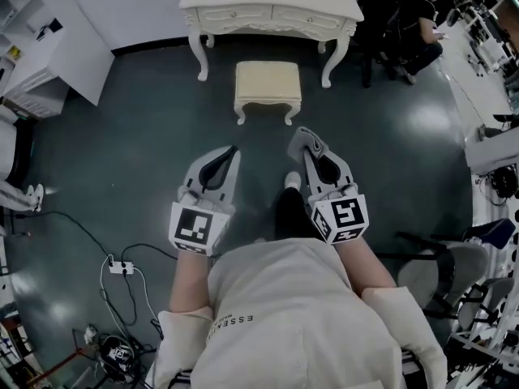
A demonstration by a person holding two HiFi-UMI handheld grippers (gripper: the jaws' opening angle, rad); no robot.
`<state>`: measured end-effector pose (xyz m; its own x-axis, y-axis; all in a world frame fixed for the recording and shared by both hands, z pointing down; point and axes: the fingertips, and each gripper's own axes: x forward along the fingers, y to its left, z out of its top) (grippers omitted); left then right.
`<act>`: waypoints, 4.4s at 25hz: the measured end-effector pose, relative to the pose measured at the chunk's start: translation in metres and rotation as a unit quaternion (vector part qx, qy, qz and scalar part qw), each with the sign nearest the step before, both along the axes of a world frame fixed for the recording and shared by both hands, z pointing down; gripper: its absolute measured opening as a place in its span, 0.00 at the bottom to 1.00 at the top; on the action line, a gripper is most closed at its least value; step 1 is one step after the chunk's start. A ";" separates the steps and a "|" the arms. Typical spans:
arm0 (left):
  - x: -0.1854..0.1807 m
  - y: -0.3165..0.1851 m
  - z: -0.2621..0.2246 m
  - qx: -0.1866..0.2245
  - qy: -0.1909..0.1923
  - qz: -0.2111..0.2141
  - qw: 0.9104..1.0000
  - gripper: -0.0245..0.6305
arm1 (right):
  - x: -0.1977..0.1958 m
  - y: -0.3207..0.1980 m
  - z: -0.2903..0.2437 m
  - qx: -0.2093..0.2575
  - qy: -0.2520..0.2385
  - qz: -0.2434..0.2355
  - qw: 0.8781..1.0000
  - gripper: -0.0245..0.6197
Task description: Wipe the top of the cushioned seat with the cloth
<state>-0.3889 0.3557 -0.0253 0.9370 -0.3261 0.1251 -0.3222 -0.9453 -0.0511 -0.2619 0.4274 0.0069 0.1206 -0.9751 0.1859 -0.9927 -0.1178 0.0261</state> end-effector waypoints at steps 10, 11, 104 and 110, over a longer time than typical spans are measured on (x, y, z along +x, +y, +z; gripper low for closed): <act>0.123 -0.116 0.025 -0.010 -0.038 -0.041 0.998 0.04 | 0.129 -0.121 0.011 -0.014 -0.027 -0.043 0.999 0.08; 0.140 -0.126 0.024 -0.009 -0.039 -0.043 0.998 0.04 | 0.145 -0.133 0.012 -0.017 -0.028 -0.047 0.998 0.08; 0.390 -0.494 0.483 -0.155 -0.147 0.010 0.977 0.04 | 0.361 -0.572 0.602 -0.389 -0.160 -0.081 0.904 0.08; 0.428 -0.467 0.476 -0.149 -0.148 0.028 0.977 0.04 | 0.404 -0.542 0.598 -0.391 -0.160 -0.064 0.904 0.08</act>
